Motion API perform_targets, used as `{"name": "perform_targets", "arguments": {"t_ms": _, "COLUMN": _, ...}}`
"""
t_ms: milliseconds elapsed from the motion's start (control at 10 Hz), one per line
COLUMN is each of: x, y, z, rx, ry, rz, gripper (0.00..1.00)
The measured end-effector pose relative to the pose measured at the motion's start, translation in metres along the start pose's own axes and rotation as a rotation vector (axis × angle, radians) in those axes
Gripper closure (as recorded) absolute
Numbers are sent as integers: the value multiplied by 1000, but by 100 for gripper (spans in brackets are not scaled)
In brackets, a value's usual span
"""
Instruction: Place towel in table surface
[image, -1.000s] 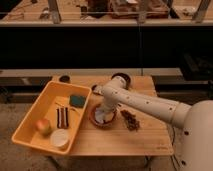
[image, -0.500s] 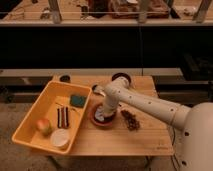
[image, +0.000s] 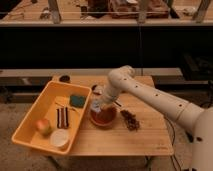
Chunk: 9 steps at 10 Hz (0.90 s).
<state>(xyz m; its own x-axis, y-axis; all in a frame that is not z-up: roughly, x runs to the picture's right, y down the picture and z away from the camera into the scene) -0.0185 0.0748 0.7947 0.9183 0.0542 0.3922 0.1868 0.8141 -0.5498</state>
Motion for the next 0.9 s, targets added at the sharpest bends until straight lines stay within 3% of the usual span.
{"name": "perform_targets", "arguments": {"t_ms": 200, "x": -23, "y": 14, "z": -25, "rx": -41, "ry": 33, "rz": -5, "gripper": 86}}
{"name": "perform_targets", "arguments": {"t_ms": 500, "x": -39, "y": 77, "z": -43, "rx": -109, "ry": 69, "rz": 7, "gripper": 86}}
{"name": "perform_targets", "arguments": {"t_ms": 800, "x": -27, "y": 140, "z": -23, "rx": -143, "ry": 102, "rz": 62, "gripper": 86}}
{"name": "perform_targets", "arguments": {"t_ms": 900, "x": -15, "y": 159, "z": -3, "rx": -145, "ry": 122, "rz": 95, "gripper": 86}}
